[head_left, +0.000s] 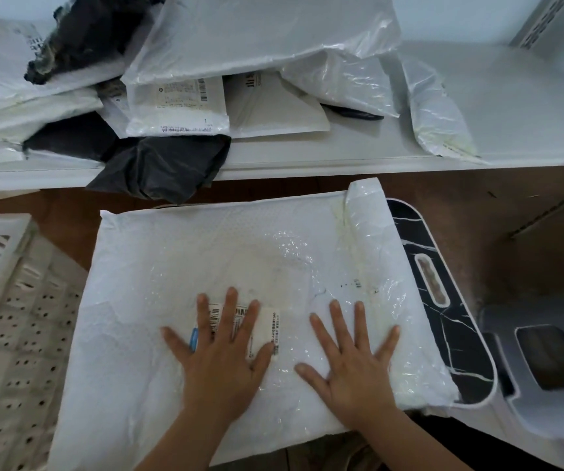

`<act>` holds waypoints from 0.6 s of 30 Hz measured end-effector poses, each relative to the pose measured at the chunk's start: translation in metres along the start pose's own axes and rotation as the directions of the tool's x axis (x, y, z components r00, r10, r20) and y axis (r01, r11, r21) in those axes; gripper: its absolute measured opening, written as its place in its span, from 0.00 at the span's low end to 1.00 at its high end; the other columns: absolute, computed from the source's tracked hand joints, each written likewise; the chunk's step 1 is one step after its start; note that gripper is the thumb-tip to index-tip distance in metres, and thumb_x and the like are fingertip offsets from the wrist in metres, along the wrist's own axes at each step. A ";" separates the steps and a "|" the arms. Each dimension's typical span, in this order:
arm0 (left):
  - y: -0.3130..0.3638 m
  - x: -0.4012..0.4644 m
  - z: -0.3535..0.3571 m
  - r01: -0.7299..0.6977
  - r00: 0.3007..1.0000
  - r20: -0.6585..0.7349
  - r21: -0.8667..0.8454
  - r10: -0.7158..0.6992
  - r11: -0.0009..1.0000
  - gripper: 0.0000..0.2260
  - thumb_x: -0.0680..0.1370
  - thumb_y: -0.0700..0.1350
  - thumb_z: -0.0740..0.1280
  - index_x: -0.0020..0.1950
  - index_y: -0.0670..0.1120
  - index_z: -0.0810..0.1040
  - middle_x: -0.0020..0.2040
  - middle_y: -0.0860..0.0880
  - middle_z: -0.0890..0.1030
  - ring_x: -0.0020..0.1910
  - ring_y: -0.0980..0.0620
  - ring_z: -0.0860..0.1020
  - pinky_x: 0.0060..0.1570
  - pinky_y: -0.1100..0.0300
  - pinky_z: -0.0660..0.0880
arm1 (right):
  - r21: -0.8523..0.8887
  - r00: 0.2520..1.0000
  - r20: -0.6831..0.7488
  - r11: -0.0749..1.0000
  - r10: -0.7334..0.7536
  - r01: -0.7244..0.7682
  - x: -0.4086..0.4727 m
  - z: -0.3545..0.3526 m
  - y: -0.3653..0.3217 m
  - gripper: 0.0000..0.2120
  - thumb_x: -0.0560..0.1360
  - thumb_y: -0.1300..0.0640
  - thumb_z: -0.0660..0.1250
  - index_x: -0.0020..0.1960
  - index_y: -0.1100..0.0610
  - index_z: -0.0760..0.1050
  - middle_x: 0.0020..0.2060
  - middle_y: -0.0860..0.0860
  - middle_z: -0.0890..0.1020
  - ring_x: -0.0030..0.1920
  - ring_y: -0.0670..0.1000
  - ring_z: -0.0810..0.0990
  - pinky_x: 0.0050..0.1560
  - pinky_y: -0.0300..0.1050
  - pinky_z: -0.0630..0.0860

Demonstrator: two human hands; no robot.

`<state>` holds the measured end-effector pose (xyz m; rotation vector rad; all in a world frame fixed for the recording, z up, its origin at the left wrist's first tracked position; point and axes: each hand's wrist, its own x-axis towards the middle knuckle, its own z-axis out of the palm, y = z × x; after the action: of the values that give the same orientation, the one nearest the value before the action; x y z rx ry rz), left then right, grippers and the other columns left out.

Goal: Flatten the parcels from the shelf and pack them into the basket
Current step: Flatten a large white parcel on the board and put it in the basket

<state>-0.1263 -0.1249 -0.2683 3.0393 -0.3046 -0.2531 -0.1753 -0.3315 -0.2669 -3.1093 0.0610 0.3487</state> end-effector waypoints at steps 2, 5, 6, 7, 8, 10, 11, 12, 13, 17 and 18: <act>0.000 -0.001 -0.001 0.008 1.000 0.021 0.002 -0.008 1.000 0.30 0.77 0.69 0.44 0.76 0.60 0.62 0.79 0.52 0.56 0.77 0.39 0.52 0.60 0.21 0.51 | -0.011 0.999 0.015 0.999 0.037 -0.037 0.000 0.000 0.008 0.37 0.75 0.26 0.46 0.78 0.44 0.54 0.78 0.53 0.54 0.77 0.63 0.52 0.61 0.82 0.50; 0.001 0.000 -0.003 0.006 1.000 0.015 -0.006 -0.006 1.000 0.29 0.77 0.69 0.46 0.75 0.60 0.62 0.79 0.52 0.57 0.77 0.39 0.53 0.60 0.21 0.51 | -0.013 0.997 0.011 0.997 0.072 -0.072 0.004 -0.001 0.019 0.38 0.75 0.26 0.46 0.78 0.45 0.54 0.78 0.55 0.53 0.77 0.63 0.51 0.63 0.80 0.49; 0.001 0.000 -0.003 0.000 1.000 0.011 -0.014 0.000 1.000 0.29 0.77 0.68 0.47 0.75 0.60 0.63 0.78 0.52 0.57 0.77 0.39 0.53 0.60 0.20 0.51 | -0.005 0.996 0.013 0.997 0.084 -0.083 0.006 -0.001 0.022 0.38 0.75 0.26 0.46 0.78 0.46 0.54 0.78 0.56 0.53 0.77 0.63 0.50 0.64 0.79 0.48; 0.001 0.000 -0.003 -0.008 1.000 0.006 -0.019 0.008 1.000 0.29 0.76 0.68 0.48 0.75 0.60 0.63 0.78 0.52 0.58 0.77 0.39 0.54 0.60 0.20 0.51 | 0.003 0.995 0.010 0.995 0.098 -0.098 0.009 -0.001 0.024 0.39 0.75 0.26 0.46 0.78 0.47 0.54 0.78 0.58 0.52 0.77 0.63 0.49 0.66 0.77 0.47; 0.001 0.000 -0.003 -0.013 1.000 -0.009 -0.026 0.013 1.000 0.29 0.76 0.68 0.48 0.74 0.59 0.64 0.78 0.52 0.60 0.77 0.39 0.55 0.60 0.20 0.51 | 0.013 0.993 0.015 0.993 0.119 -0.120 0.012 0.000 0.027 0.39 0.75 0.26 0.46 0.79 0.49 0.53 0.78 0.59 0.51 0.77 0.62 0.47 0.67 0.75 0.46; -0.001 0.002 -0.002 -0.038 0.997 -0.067 -0.039 0.036 0.999 0.29 0.77 0.68 0.46 0.71 0.57 0.70 0.75 0.49 0.66 0.75 0.37 0.59 0.62 0.22 0.50 | 0.037 0.985 0.026 0.984 0.172 -0.173 0.019 -0.002 0.033 0.41 0.75 0.26 0.42 0.79 0.51 0.51 0.78 0.60 0.48 0.78 0.61 0.42 0.70 0.70 0.44; -0.001 0.006 -0.003 -0.060 0.994 -0.095 -0.045 0.055 0.997 0.29 0.78 0.67 0.46 0.67 0.54 0.75 0.72 0.47 0.70 0.73 0.36 0.63 0.63 0.24 0.51 | 0.049 0.981 0.016 0.980 0.191 -0.192 0.023 -0.005 0.036 0.42 0.74 0.25 0.38 0.79 0.50 0.47 0.78 0.59 0.44 0.77 0.59 0.37 0.71 0.68 0.42; 0.000 0.011 -0.006 -0.080 0.989 -0.125 -0.042 0.074 0.996 0.28 0.78 0.65 0.48 0.62 0.52 0.80 0.67 0.44 0.75 0.69 0.36 0.67 0.63 0.25 0.53 | 0.052 0.981 0.000 0.979 0.195 -0.195 0.028 -0.006 0.038 0.43 0.72 0.24 0.32 0.79 0.48 0.41 0.77 0.58 0.39 0.76 0.58 0.32 0.72 0.67 0.38; 0.003 0.021 -0.010 -0.099 0.982 -0.166 -0.031 0.092 0.995 0.27 0.76 0.64 0.52 0.55 0.49 0.82 0.61 0.41 0.78 0.65 0.36 0.70 0.62 0.25 0.57 | 0.045 0.982 -0.003 0.981 0.188 -0.188 0.034 -0.009 0.040 0.43 0.68 0.24 0.25 0.77 0.46 0.33 0.76 0.58 0.34 0.74 0.57 0.27 0.72 0.66 0.35; 0.019 0.063 -0.024 -0.145 0.962 -0.235 -0.016 0.137 0.989 0.28 0.69 0.68 0.57 0.46 0.45 0.79 0.47 0.41 0.75 0.51 0.38 0.73 0.56 0.30 0.68 | 0.045 0.970 -0.015 0.969 0.242 -0.242 0.053 -0.023 0.031 0.42 0.68 0.24 0.26 0.77 0.42 0.35 0.78 0.59 0.42 0.77 0.60 0.40 0.71 0.65 0.40; 0.022 0.073 -0.023 -0.153 0.967 -0.205 -0.002 0.149 0.988 0.30 0.68 0.70 0.57 0.51 0.46 0.80 0.51 0.41 0.75 0.54 0.36 0.74 0.58 0.28 0.65 | 0.077 0.964 -0.082 0.966 0.253 -0.247 0.060 -0.025 0.028 0.40 0.71 0.24 0.31 0.78 0.41 0.41 0.78 0.60 0.49 0.77 0.60 0.48 0.69 0.64 0.45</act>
<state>-0.0556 -0.1600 -0.2546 2.9708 -0.5115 0.0665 -0.1123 -0.3626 -0.2563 -3.0525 0.4595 0.2023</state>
